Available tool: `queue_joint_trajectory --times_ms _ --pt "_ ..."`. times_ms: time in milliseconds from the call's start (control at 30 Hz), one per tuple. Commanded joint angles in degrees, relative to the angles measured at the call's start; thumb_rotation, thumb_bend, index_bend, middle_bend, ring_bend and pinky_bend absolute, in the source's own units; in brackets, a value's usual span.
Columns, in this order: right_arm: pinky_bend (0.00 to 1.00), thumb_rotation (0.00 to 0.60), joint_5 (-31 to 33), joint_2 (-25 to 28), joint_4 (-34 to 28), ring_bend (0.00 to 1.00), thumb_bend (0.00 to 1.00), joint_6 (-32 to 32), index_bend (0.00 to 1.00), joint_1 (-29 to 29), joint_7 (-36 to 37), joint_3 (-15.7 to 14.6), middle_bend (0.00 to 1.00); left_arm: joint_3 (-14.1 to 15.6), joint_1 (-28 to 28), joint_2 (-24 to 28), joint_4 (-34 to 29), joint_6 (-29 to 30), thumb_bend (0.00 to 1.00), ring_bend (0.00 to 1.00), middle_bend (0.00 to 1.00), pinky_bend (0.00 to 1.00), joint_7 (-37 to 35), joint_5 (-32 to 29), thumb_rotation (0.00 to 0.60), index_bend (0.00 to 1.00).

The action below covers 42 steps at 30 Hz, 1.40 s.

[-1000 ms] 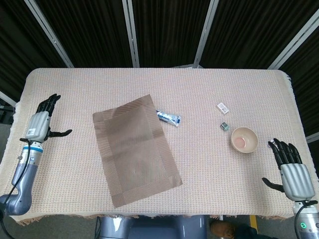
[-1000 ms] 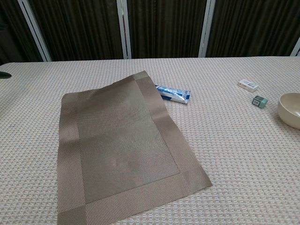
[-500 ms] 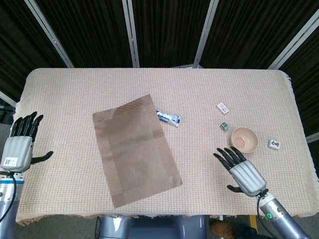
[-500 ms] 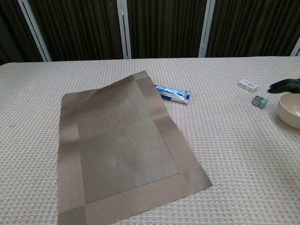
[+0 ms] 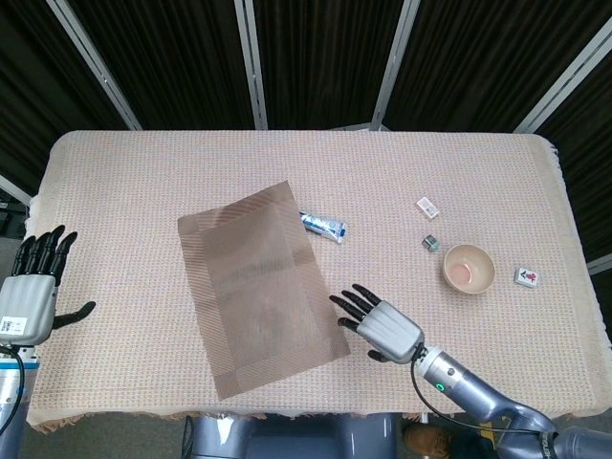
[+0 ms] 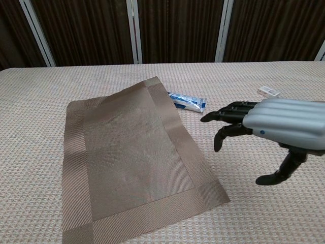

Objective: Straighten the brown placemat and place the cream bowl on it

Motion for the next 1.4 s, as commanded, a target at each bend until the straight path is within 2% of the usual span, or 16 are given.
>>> queue_joint_trajectory --times_ms 33,433,700,1400 --pt "0.00 0.600 1.46 -3.29 2.06 0.00 0.12 -2.50 0.33 1.70 -1.70 0.18 0.00 -0.12 -0.21 -0.13 0.63 -0.67 0.00 0.00 0.00 0.00 -0.59 -0.39 0.600 0.00" --pt "0.00 0.600 2.65 -10.97 7.22 0.00 0.13 -4.08 0.33 3.83 -5.05 -1.11 0.00 -0.41 -0.29 -0.32 1.83 -1.35 0.00 0.00 0.00 0.00 -1.52 -0.75 0.600 0.00" --pt "0.00 0.600 4.45 -13.25 9.78 0.00 0.13 -3.74 0.33 3.73 -5.70 -2.61 0.00 -0.49 -0.29 -0.12 2.09 -2.00 0.00 0.00 0.00 0.00 -2.14 -1.03 0.600 0.00" --pt "0.00 0.600 5.20 -16.62 12.92 0.00 0.13 -0.12 0.34 4.59 -6.24 -2.92 0.00 -0.29 0.36 0.62 1.63 -1.27 0.00 0.00 0.00 0.00 -3.60 0.58 0.600 0.00"
